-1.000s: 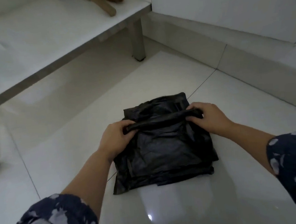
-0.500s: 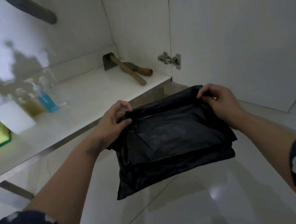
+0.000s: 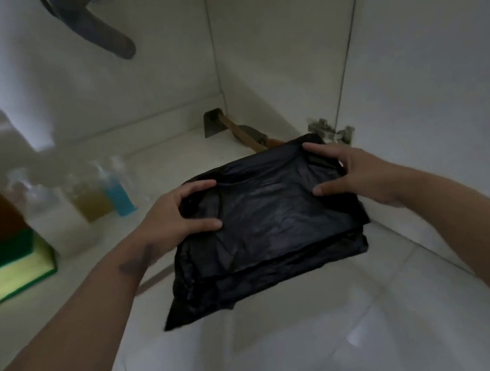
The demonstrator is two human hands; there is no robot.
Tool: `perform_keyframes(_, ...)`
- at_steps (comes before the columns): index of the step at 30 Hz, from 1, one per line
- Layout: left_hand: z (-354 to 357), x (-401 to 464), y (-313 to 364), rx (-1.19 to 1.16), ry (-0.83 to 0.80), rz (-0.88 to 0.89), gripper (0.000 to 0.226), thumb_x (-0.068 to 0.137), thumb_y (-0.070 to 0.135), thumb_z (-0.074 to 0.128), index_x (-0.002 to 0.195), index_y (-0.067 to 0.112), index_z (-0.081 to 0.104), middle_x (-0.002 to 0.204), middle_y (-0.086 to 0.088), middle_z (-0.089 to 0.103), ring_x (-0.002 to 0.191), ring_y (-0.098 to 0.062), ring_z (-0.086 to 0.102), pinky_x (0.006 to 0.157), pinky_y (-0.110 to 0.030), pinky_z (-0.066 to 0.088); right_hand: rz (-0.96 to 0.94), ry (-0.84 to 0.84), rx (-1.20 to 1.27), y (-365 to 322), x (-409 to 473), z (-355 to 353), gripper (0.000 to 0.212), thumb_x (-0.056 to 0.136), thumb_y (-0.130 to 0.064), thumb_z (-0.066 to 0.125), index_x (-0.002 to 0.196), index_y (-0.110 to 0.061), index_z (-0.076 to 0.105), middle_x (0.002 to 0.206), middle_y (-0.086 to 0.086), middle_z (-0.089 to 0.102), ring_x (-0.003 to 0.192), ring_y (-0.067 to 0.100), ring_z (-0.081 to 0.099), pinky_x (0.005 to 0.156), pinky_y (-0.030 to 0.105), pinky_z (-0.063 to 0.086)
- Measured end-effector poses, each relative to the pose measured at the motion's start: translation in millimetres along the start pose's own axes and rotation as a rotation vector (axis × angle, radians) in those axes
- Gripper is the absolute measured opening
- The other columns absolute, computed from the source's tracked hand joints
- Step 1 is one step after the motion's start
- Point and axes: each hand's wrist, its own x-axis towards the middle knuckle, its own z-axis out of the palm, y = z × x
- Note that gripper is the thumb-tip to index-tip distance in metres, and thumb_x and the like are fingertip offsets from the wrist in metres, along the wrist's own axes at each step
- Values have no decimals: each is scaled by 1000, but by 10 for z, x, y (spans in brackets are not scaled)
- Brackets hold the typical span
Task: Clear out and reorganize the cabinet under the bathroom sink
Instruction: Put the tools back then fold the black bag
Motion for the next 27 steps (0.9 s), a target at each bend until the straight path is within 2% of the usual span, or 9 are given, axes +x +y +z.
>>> perform_keyframes(5,-626,133,221,-3,192,167,75,71,-2,78,128,38,51,124,16,54,110,2,54,90,-8,44,-57,162,206,-757,367,34,59,81,16,61,120,-29,61,131,2,57,116,17,58,102,31,46)
perform_keyframes(7,-794,219,292,16,255,218,77,72,-1,78,132,38,49,131,15,51,118,0,49,92,-5,40,-65,216,189,-1013,541,54,54,84,15,56,121,-24,63,123,1,61,105,14,62,90,19,50)
perform_keyframes(9,-904,358,322,40,317,265,78,73,0,78,136,34,47,134,12,50,121,-1,48,100,-13,39,-100,297,146,-1202,735,91,51,88,12,53,123,-24,63,121,-1,61,98,11,60,75,5,48)
perform_keyframes(11,-955,565,346,66,407,325,79,72,0,78,138,30,46,137,8,49,123,-4,48,105,-19,38,-170,425,123,-1322,944,101,52,89,11,49,122,-25,63,118,-4,58,101,9,55,67,-3,44)
perform_keyframes(15,-875,1055,287,61,534,413,80,72,-2,76,140,26,43,140,3,46,128,-7,45,109,-23,36,-227,556,110,-1347,1413,51,54,89,9,42,120,-30,64,122,-3,59,103,9,54,78,1,41)
perform_keyframes(19,-729,1388,-174,110,494,235,81,70,2,79,138,33,45,137,4,51,126,-12,49,110,-33,39,-120,423,82,-849,1849,180,57,89,13,40,122,-28,63,120,-2,56,100,13,55,71,1,44)
perform_keyframes(21,-723,1436,-438,178,437,102,81,70,4,80,138,33,47,134,6,53,121,-9,50,105,-21,37,-89,293,74,-484,2034,349,56,89,11,41,125,-28,60,122,-5,53,98,10,53,67,0,45)
perform_keyframes(24,-773,1484,-670,321,374,-50,79,68,3,82,137,27,49,129,1,56,114,-9,51,94,-15,36,-39,173,52,-27,2308,620,52,92,5,42,130,-28,56,136,3,50,104,14,54,82,16,43)
perform_keyframes(27,-840,1560,-762,436,319,-146,78,68,10,84,136,26,51,128,-5,53,119,-20,52,101,-23,38,-65,163,-34,217,2489,880,46,95,-4,42,134,-27,52,144,2,43,122,18,49,90,19,38)
